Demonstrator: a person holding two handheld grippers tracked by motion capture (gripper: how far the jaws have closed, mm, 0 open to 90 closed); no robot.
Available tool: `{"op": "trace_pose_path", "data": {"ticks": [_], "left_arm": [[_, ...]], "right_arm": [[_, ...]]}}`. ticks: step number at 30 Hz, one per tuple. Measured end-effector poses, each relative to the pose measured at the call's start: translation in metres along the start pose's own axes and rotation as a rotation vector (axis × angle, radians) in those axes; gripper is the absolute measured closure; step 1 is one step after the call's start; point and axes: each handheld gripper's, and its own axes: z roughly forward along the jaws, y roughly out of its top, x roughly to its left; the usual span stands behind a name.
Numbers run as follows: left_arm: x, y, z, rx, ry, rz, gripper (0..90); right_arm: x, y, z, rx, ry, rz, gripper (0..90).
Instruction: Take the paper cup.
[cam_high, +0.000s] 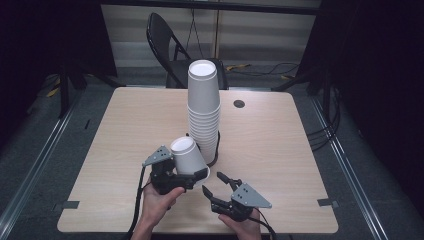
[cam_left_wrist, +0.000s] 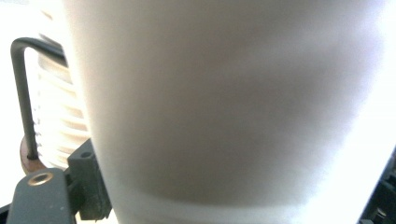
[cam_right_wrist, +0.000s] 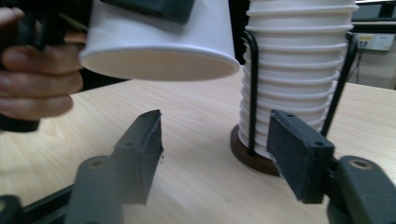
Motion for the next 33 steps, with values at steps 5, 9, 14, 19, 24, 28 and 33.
{"op": "trace_pose_path", "data": {"ticks": [5,9,14,19,24,28,33], "left_arm": [[0.004,-0.007,0.001,0.006,-0.028,-0.056,13.6],[0.005,-0.012,0.005,0.03,-0.037,-0.082,13.6],[0.007,-0.014,0.008,0.033,-0.073,-0.144,13.6],[0.008,-0.016,0.007,0.037,-0.099,-0.207,13.6],[0.008,-0.018,0.008,0.036,-0.116,-0.252,13.6],[0.007,-0.019,0.009,0.041,-0.136,-0.275,13.6],[0.004,-0.021,0.011,0.047,-0.135,-0.31,13.5]], "right_arm": [[0.004,0.0,0.001,-0.032,0.023,0.03,40.5],[0.007,0.0,0.002,-0.048,0.024,0.015,42.5],[0.008,0.001,0.003,-0.068,0.009,-0.005,44.2],[0.007,0.001,0.003,-0.079,-0.005,-0.025,46.8],[0.005,0.001,0.005,-0.092,-0.015,-0.025,51.2],[0.004,0.002,0.007,-0.104,-0.024,-0.038,53.5],[0.003,0.002,0.01,-0.105,-0.027,-0.049,55.6]]}}
